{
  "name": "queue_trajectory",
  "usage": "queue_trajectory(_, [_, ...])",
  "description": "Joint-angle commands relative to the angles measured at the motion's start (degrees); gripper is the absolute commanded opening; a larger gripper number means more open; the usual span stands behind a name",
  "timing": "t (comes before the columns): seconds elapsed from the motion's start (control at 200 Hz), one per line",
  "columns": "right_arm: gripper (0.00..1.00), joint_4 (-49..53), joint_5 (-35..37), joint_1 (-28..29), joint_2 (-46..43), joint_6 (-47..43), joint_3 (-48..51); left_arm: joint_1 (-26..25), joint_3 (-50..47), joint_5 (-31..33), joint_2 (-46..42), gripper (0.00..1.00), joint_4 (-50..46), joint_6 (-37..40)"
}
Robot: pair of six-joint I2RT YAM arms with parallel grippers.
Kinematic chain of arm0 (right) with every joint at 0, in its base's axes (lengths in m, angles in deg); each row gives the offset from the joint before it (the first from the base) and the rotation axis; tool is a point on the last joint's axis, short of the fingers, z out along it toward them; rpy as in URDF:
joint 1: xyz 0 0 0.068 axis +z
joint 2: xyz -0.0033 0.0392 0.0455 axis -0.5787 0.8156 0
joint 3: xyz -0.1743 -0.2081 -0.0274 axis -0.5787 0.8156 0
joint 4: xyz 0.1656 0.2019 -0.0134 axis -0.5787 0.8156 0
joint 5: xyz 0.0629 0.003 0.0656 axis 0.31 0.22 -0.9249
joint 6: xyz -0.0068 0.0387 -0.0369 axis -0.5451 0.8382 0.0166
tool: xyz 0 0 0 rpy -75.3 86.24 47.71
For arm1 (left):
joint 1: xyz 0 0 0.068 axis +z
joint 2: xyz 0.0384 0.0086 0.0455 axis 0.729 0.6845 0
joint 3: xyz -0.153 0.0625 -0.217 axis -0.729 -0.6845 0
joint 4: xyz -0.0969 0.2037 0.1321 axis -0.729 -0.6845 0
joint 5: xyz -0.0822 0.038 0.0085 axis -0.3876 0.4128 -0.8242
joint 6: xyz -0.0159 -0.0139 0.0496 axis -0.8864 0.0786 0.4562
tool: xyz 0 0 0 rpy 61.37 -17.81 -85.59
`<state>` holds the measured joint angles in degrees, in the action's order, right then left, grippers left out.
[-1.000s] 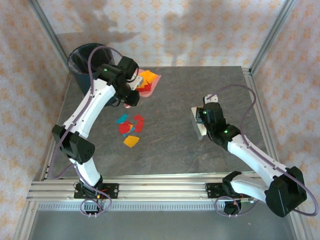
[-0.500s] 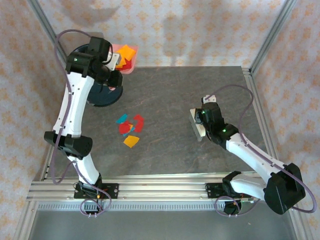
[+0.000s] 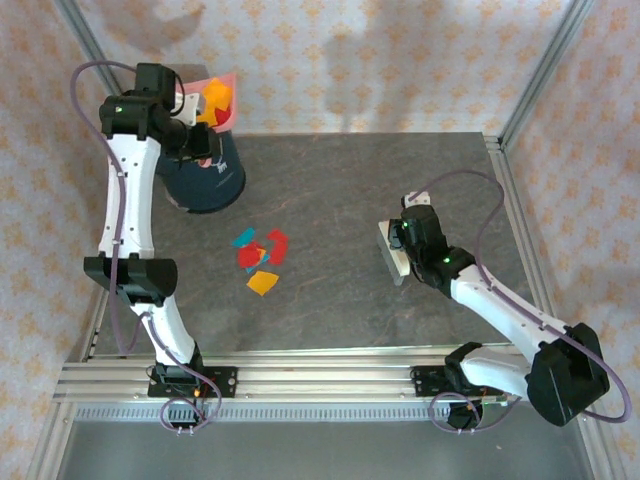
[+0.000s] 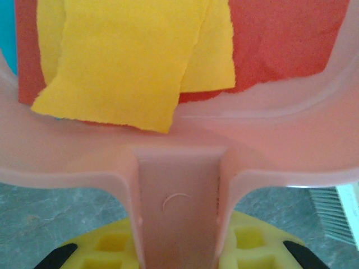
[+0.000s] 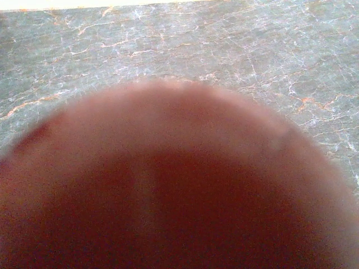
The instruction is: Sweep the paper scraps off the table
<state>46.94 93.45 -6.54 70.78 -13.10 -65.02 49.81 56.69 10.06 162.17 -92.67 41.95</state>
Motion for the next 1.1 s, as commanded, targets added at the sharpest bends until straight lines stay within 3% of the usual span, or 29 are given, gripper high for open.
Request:
queue_trajectory(0.0, [0.00, -0.3, -0.1, -0.3, 0.5, 1.3, -0.7, 2.4, 1.3, -5.2, 1.0, 0.00, 2.8, -3.0])
queue_trajectory(0.39, [0.00, 0.1, -0.7, -0.3, 1.8, 1.9, -1.6, 7.9, -4.3, -16.8, 0.9, 0.00, 12.7, -11.2])
queue_trajectory(1.096, [0.00, 0.9, -0.7, -0.3, 2.0, 2.0, -1.8, 10.7, -20.3, -31.8, -0.9, 0.00, 34.4, -29.1])
